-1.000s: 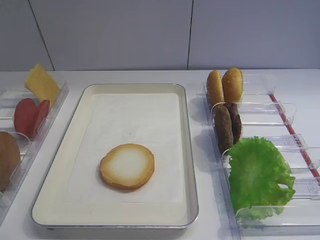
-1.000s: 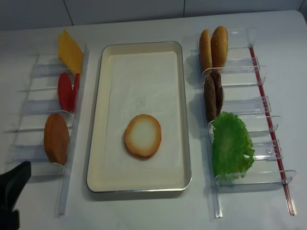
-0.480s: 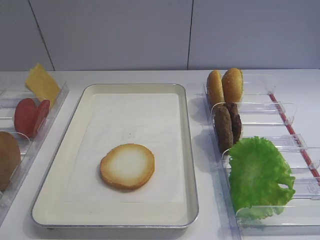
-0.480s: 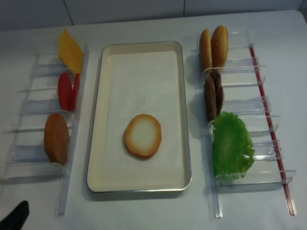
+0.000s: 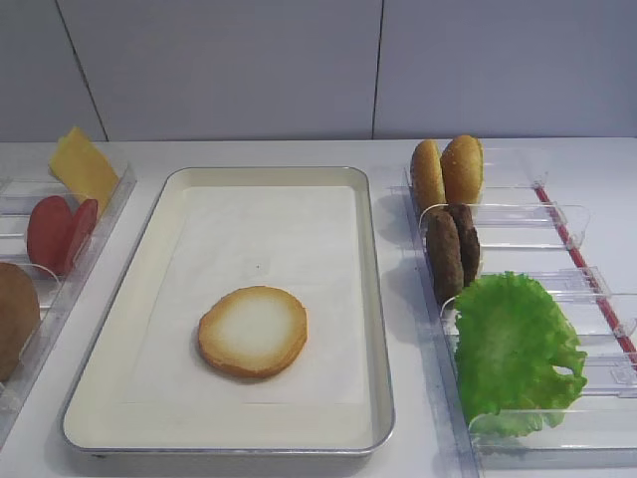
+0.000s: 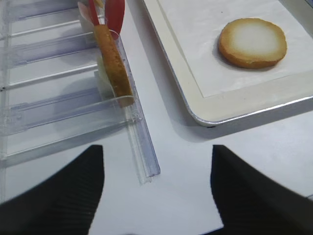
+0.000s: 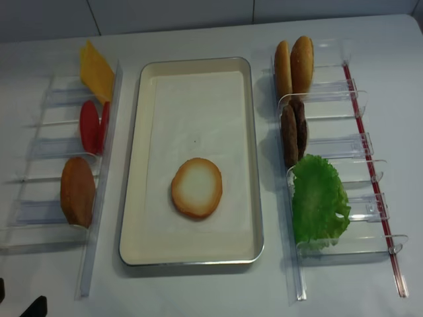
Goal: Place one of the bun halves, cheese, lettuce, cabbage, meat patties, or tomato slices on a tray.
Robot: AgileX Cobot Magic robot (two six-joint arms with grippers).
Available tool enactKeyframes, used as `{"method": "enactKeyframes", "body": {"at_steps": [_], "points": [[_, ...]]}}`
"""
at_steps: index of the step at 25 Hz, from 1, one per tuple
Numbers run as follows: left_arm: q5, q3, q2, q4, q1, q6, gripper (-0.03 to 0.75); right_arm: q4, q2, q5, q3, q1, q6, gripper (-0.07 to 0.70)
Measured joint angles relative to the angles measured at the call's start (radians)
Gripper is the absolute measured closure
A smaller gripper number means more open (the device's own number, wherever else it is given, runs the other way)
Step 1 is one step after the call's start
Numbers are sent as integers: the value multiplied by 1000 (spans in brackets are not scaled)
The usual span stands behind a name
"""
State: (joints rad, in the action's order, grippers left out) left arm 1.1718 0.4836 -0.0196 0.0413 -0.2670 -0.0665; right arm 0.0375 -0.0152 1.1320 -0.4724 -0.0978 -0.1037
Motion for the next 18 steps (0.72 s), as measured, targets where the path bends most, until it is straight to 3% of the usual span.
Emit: {"method": "enactKeyframes", "body": {"at_steps": [18], "points": [[4,-1,0,0,2,0,282,0,0,0,0,0,0,-30]]}}
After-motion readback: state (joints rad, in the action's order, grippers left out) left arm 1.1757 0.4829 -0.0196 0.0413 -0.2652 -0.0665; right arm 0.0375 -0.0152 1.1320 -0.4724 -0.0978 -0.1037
